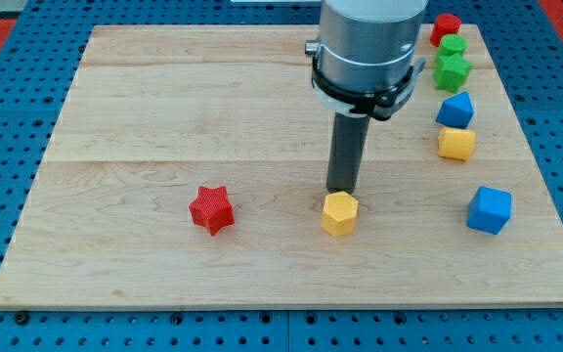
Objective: Slide the yellow heart towards bottom left of the board
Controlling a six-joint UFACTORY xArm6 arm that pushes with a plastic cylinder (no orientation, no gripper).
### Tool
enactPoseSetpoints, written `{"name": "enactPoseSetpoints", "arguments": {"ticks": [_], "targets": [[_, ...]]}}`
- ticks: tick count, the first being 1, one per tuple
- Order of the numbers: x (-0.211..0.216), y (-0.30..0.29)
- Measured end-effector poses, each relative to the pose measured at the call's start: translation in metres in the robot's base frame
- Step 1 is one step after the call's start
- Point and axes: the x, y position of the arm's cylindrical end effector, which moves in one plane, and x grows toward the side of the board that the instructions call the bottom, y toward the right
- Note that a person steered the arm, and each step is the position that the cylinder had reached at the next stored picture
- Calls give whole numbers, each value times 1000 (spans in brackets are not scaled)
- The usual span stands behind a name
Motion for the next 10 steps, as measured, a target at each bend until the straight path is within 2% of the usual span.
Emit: {"name": "enactPoseSetpoints", "arguments": {"ticks": [1, 3, 4, 5, 7, 8, 9, 10], "targets": [[-12, 48], [-37, 188], [-61, 196], [-85, 122], [-79, -56], [-88, -84], [-99, -3], [-62, 39]]}}
